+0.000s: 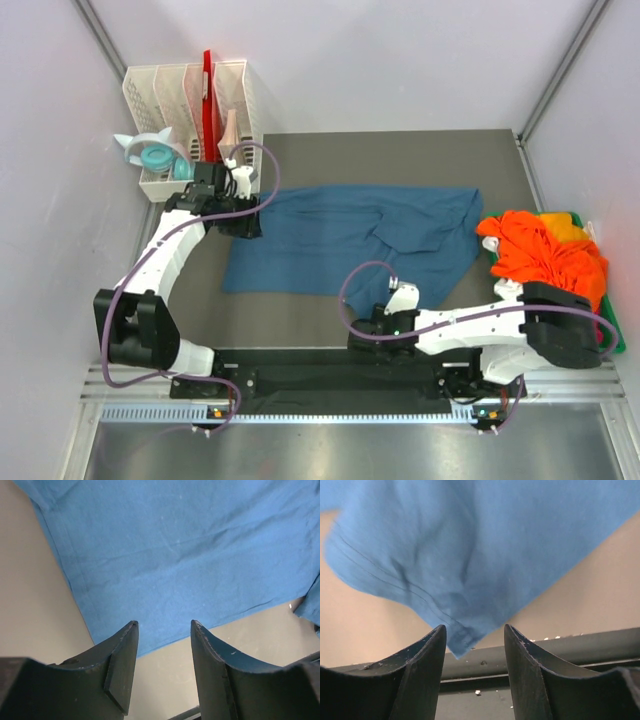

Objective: Fold and stack the t-shirts
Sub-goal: Fold the tshirt

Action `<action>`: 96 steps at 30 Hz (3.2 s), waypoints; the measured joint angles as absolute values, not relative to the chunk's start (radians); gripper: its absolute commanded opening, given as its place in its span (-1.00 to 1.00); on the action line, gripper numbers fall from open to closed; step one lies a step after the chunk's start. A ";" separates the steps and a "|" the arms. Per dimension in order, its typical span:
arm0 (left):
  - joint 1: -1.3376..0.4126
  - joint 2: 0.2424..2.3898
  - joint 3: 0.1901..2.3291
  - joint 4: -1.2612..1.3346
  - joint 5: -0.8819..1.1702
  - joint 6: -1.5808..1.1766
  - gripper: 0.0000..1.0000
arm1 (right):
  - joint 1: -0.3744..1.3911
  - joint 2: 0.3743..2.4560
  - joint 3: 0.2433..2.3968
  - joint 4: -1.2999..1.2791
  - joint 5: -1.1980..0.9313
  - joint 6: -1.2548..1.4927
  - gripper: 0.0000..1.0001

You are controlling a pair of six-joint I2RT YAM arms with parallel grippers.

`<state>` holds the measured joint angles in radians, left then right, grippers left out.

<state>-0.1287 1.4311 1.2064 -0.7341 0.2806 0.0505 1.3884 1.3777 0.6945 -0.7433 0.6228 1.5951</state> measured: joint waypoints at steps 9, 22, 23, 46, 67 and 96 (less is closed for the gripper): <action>-0.129 1.404 1.158 -0.749 0.271 0.052 0.00 | 1.427 1.459 0.715 -0.759 0.643 1.665 -0.33; -0.128 1.359 1.113 -0.775 0.245 0.051 -0.06 | 1.468 1.454 0.690 -0.793 0.684 1.819 -1.00; -0.126 1.359 1.110 -0.779 0.244 0.051 -0.07 | 1.481 1.457 0.695 -0.809 0.681 1.828 -1.00; -0.077 1.399 1.069 -0.788 0.266 0.032 -0.01 | 1.584 1.588 0.879 -1.024 0.658 1.861 0.12; -0.077 1.399 1.058 -0.789 0.280 0.041 -0.04 | 1.557 1.672 0.876 -0.894 0.601 1.781 -0.44; 0.112 1.607 1.051 -0.807 0.299 0.038 -0.01 | 1.562 1.688 0.972 -1.018 0.680 1.792 -1.00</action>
